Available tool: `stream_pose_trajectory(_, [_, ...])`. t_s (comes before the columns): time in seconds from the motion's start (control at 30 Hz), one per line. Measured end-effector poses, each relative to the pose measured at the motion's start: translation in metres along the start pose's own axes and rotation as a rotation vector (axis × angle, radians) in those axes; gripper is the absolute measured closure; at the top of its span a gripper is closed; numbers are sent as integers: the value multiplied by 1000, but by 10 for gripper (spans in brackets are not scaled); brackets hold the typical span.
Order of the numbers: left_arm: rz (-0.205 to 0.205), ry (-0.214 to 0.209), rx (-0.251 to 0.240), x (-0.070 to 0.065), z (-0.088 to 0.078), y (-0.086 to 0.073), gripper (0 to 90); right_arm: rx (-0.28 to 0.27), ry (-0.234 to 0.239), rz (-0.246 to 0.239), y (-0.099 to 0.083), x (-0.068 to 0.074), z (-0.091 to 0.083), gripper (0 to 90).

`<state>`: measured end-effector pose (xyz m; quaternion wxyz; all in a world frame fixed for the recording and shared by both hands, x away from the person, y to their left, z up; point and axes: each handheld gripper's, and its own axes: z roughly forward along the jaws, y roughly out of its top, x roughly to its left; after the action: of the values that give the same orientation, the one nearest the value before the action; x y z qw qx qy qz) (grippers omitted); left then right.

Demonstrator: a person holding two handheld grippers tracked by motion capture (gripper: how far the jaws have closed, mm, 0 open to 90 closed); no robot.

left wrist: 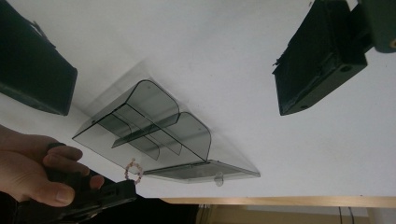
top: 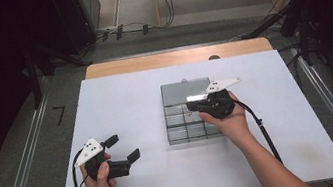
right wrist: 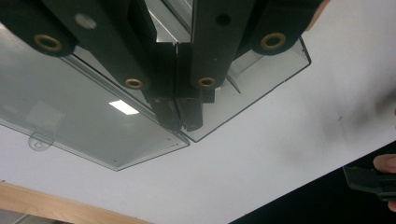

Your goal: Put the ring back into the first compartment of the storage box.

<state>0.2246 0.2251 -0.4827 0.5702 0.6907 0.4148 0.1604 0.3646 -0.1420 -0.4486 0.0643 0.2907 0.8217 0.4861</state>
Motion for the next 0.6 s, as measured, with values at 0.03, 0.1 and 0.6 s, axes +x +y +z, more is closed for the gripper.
stream_pose_trajectory(0.03, [0,1,0,0,0,0,0,3,2,1,0,0,2,870])
stream_pose_trajectory(0.1, [1,0,3,1,1,0,0,6,4,-1,1,1,5,870])
stream_pose_trajectory(0.6, [6,-3,10,-1,3,-1,0,27,14,-2,5,9,29,868])
